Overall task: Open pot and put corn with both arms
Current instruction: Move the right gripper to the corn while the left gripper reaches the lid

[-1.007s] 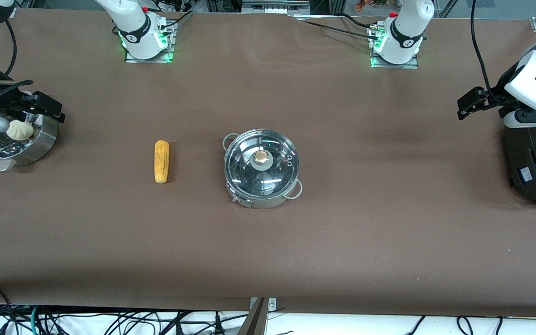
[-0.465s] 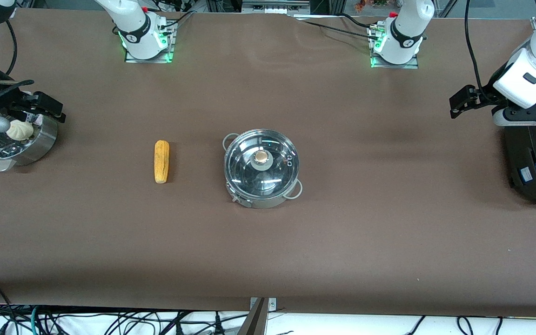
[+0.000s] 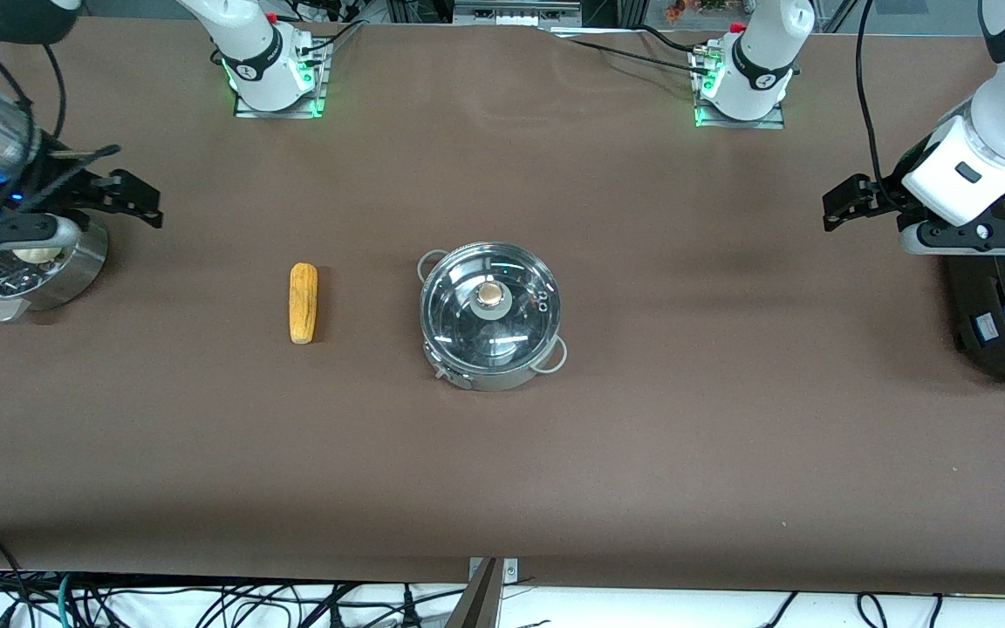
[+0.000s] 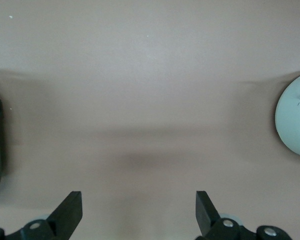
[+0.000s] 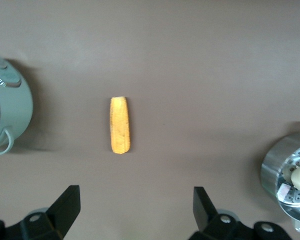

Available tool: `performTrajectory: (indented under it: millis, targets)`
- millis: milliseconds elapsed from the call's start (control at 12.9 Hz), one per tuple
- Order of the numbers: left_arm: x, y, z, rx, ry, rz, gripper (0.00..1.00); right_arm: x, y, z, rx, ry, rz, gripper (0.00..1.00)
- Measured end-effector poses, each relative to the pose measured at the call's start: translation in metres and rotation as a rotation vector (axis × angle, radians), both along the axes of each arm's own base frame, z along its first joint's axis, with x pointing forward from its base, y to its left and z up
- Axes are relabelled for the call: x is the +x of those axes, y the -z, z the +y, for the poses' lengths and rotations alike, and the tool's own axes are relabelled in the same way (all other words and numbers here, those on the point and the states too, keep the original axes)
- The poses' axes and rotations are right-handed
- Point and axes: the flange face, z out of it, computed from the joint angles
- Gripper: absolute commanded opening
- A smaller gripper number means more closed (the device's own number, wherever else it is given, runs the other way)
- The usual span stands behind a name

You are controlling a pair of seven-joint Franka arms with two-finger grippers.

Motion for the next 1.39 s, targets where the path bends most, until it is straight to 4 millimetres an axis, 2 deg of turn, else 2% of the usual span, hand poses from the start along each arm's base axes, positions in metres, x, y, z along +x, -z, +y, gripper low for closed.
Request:
performTrajectory:
  millis: [232, 465, 620, 697, 775, 1007, 1162, 1394]
  targets:
    - [0.000, 0.004, -0.007, 0.000, 0.012, 0.011, 1.00, 0.008, 0.039, 0.035, -0.008, -0.050, 0.069, 1.00]
    - [0.002, 0.015, -0.009, -0.001, 0.015, 0.041, 1.00, 0.021, 0.109, 0.062, -0.027, -0.063, 0.177, 1.00]
    - [0.002, 0.021, -0.025, -0.055, 0.009, 0.061, 1.00, 0.026, 0.159, 0.084, -0.049, -0.002, 0.203, 1.00]
    - [0.000, 0.025, -0.045, -0.072, -0.015, 0.074, 1.00, 0.025, 0.184, 0.094, -0.059, 0.028, 0.190, 1.00]
    - [-0.002, 0.030, -0.073, -0.073, -0.049, 0.085, 1.00, 0.021, 0.208, 0.100, -0.064, 0.042, 0.168, 1.00]
    - [-0.006, 0.055, -0.188, -0.083, -0.163, 0.044, 1.00, 0.005, 0.271, 0.100, -0.064, 0.075, 0.137, 1.00]
    - [-0.008, 0.076, -0.256, -0.099, -0.228, 0.035, 1.00, -0.001, 0.302, 0.096, -0.109, 0.115, 0.158, 1.00]
    - [0.005, 0.100, -0.326, -0.125, -0.319, 0.042, 1.00, -0.004, 0.345, 0.094, -0.156, 0.143, 0.143, 1.00]
